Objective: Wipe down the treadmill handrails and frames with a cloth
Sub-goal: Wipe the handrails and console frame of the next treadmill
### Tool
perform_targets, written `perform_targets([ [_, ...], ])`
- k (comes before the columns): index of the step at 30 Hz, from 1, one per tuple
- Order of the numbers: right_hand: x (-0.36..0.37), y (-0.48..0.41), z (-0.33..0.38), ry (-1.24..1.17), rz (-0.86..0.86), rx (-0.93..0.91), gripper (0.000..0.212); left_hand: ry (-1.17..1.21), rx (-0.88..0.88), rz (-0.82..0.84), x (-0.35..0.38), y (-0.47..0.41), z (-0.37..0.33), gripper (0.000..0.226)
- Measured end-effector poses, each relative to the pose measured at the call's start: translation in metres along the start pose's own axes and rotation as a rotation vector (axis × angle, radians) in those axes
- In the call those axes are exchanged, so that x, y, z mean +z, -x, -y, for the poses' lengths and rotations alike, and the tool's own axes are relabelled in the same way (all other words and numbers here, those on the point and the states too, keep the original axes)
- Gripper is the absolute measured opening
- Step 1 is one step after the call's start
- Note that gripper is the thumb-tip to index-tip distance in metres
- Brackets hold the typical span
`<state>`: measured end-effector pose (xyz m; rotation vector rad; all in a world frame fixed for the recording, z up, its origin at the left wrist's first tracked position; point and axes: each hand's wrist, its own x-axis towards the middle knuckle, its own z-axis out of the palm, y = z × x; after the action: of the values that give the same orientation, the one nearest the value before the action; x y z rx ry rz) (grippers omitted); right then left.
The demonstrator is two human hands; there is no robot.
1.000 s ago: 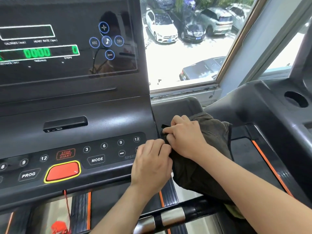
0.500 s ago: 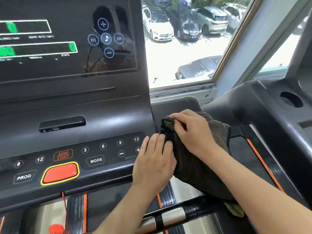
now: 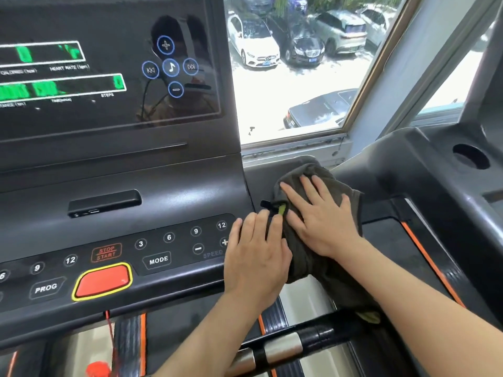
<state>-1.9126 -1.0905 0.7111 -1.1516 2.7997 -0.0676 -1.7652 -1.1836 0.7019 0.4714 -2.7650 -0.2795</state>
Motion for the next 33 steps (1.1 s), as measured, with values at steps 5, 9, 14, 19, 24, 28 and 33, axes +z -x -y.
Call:
perform_targets([
  [5, -0.009, -0.057, 0.003, -0.003, -0.003, -0.021, 0.055, 0.093, -0.065, 0.075, 0.009, -0.032, -0.025, 0.067],
  [9, -0.012, -0.096, -0.003, -0.068, -0.032, 0.017, 0.056, -0.007, -0.092, 0.229, 0.016, -0.063, -0.019, 0.069],
  [14, -0.014, -0.091, -0.021, -0.266, 0.016, 0.207, 0.075, -0.082, -0.007, 0.326, 0.017, -0.076, -0.017, 0.063],
  [19, 0.000, 0.029, -0.054, -0.531, 0.110, 0.395, 0.079, -0.079, 0.265, 0.263, 0.025, -0.023, -0.048, 0.064],
  [24, 0.002, 0.027, -0.049, -0.487, 0.056, 0.445, 0.075, -0.113, 0.224, 0.286, 0.025, -0.024, -0.053, 0.068],
  [28, -0.007, -0.040, -0.040, -0.454, -0.012, 0.377, 0.073, -0.101, 0.087, 0.273, 0.019, -0.067, -0.035, 0.059],
  [33, -0.017, -0.124, -0.028, -0.391, -0.031, 0.371, 0.050, 0.120, 0.046, 0.272, 0.012, -0.118, -0.031, 0.077],
])
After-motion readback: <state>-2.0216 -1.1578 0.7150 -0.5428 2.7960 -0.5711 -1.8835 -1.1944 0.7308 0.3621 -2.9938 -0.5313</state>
